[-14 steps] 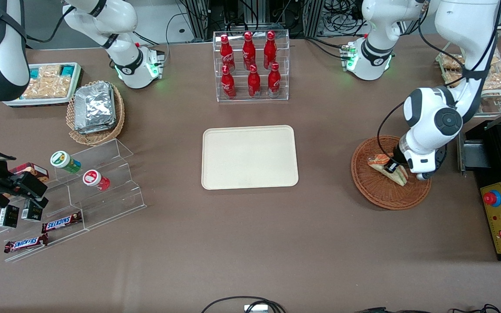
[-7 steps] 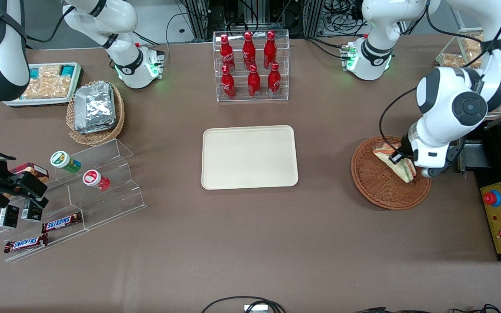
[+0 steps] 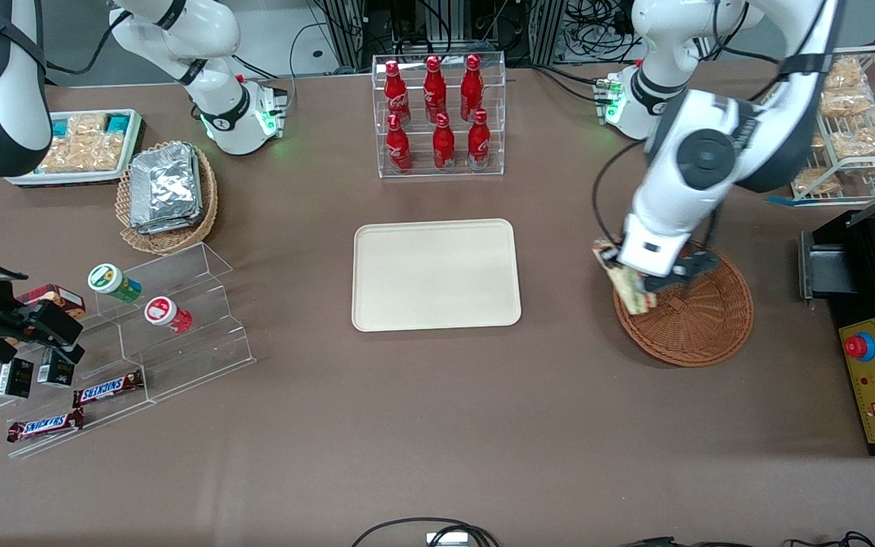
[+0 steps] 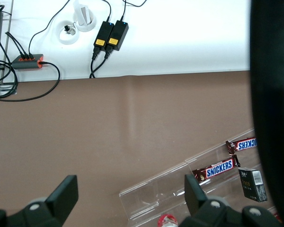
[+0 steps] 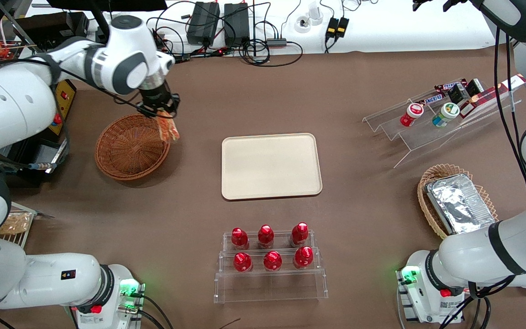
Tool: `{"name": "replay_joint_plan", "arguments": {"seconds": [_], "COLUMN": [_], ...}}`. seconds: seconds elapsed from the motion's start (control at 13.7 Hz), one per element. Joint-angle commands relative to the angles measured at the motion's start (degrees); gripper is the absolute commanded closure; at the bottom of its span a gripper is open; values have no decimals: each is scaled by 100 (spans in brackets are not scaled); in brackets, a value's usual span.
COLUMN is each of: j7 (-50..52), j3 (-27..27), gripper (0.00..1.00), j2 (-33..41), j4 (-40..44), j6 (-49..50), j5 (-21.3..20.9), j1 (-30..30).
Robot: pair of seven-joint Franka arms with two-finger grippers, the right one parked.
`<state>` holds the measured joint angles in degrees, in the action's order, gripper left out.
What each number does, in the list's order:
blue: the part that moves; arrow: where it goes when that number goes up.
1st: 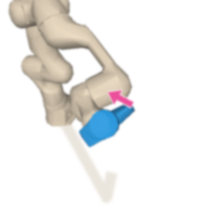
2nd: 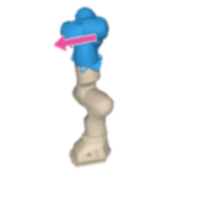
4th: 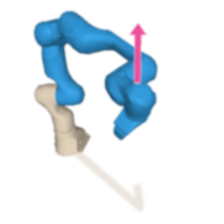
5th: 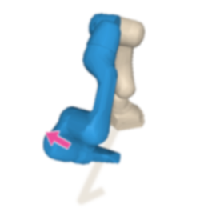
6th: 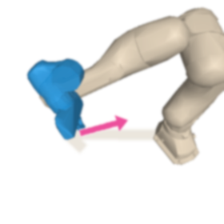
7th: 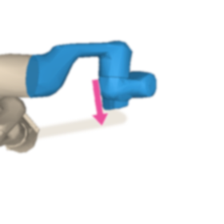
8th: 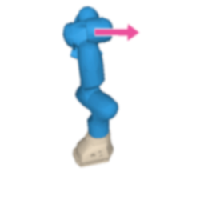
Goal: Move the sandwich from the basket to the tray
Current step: 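Lift the sandwich and carry it with the left gripper over the cream tray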
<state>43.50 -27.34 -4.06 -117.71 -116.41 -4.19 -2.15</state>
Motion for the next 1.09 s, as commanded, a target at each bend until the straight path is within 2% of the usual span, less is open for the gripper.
{"name": "replay_joint_plan", "arguments": {"seconds": [0.0,0.15,0.58,0.73,1.02], "j7": [-70,-53,53,114,350], "j3": [-263,-272,-264,-263,-255], "gripper": [100,100,100,100,100], "j2": [-331,-586,-1245,-1413,-1790], "j4": [231,248,406,415,450], "j6": [83,48,-443,-523,-892], "j5": [-335,-765,-881,-1065,-1118], "j1": [336,836,1725,1867,2122]}}
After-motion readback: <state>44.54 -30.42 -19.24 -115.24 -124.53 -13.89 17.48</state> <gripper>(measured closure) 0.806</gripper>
